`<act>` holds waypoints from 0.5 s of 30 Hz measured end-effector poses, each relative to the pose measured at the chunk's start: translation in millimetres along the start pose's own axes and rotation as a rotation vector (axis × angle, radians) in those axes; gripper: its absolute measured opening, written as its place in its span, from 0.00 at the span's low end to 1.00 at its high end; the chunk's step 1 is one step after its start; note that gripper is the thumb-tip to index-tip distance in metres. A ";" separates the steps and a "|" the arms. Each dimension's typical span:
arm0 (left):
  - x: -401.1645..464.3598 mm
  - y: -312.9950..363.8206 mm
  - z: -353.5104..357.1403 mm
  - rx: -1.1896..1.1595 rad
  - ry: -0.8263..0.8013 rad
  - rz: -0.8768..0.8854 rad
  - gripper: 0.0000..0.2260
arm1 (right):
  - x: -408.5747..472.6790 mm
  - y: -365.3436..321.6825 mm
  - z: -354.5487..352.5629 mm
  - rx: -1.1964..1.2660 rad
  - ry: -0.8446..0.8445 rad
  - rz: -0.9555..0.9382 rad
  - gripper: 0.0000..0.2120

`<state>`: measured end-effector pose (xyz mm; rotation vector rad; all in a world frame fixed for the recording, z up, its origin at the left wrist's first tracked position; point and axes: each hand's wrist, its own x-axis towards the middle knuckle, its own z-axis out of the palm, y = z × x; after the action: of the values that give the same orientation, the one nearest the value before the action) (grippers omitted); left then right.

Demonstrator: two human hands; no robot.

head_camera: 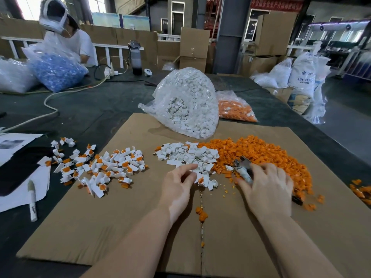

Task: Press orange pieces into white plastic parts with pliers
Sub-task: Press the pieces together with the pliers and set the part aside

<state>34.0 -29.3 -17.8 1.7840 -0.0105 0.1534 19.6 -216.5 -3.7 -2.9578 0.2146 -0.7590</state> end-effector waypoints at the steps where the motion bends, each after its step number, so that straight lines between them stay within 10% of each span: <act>1: -0.3 0.1 -0.2 -0.002 -0.007 0.002 0.10 | -2.6 -7.9 0.5 0.155 0.039 -0.095 0.16; 6: -2.4 2.4 -0.7 0.003 -0.016 0.036 0.10 | -15.8 -48.9 0.4 0.642 -0.072 -0.345 0.09; 15: -9.5 8.6 -0.4 0.094 -0.161 0.071 0.14 | -21.9 -52.2 9.9 0.741 -0.040 -0.227 0.03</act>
<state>23.8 -31.5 -10.4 1.8872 -0.1850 0.0616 11.5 -161.2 -16.8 -2.2987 -0.3408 -0.6199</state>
